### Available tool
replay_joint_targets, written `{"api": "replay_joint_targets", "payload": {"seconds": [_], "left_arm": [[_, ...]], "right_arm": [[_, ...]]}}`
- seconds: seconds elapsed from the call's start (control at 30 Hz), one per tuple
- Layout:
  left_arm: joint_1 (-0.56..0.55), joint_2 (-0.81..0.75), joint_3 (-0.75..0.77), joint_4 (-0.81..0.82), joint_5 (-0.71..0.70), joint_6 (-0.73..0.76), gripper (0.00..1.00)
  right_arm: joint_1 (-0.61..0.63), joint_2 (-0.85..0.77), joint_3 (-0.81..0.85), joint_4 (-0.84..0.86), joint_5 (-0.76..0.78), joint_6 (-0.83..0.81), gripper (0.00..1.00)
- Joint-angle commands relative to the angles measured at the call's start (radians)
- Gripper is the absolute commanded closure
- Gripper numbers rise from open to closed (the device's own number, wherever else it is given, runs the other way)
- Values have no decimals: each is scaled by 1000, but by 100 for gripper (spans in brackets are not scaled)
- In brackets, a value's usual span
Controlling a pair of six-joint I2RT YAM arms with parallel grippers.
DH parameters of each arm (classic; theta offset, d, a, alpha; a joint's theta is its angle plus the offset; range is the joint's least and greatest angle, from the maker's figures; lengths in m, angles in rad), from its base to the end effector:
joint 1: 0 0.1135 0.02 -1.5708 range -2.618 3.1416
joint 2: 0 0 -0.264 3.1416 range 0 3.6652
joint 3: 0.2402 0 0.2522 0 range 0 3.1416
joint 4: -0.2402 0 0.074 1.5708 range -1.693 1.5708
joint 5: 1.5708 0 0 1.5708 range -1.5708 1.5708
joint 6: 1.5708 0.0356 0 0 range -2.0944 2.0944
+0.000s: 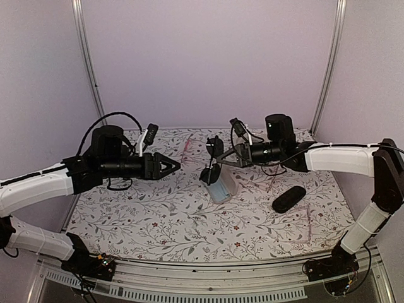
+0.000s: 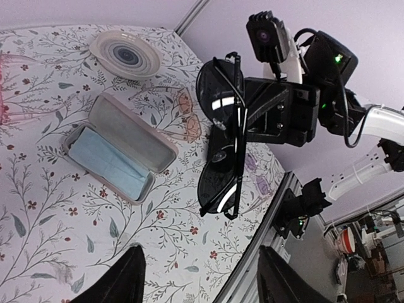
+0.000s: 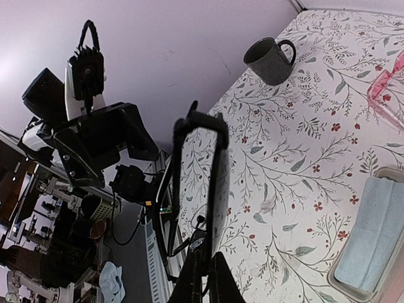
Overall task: Organize the sunglasses
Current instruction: Pass from the right arm to the left
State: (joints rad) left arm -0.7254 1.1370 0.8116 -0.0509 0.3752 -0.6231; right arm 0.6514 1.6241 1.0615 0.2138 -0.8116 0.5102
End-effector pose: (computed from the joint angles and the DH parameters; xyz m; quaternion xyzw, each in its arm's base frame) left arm 0.1858 -0.1822 0.2922 0.1463 0.8060 -0.4654 0.3353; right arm 0.2753 0.2423 0.2636 -0.2790 0.7347 0.5595 0.2633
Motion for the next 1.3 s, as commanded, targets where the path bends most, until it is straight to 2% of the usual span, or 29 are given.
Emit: {"api": "replay_joint_targets", "payload": {"seconds": [0.0,0.2,0.47,0.63,0.83,1.0,1.17,1.27], "left_arm": [[-13,71,48,106,93,66,41],[-54,241,169,133,129,81,52],[-121,389,290,144,73,65,58],[-127,429,300,160,51,52,66],[-133,450,311,166,62,50,83],[-135,466,311,194,94,39,86],[-135,480,316,214,109,25,99],[-137,486,314,231,117,12,100]], "right_arm": [[-2,-5,88,-135,-64,-105,100],[-2,18,127,-199,-42,-137,100],[-2,24,128,-210,-54,-119,100],[-2,22,120,-208,-66,-118,100],[-2,19,101,-187,-73,-109,100],[-1,18,90,-167,-81,-96,100],[0,9,83,-165,-79,-98,100],[0,2,72,-165,-71,-99,100]]}}
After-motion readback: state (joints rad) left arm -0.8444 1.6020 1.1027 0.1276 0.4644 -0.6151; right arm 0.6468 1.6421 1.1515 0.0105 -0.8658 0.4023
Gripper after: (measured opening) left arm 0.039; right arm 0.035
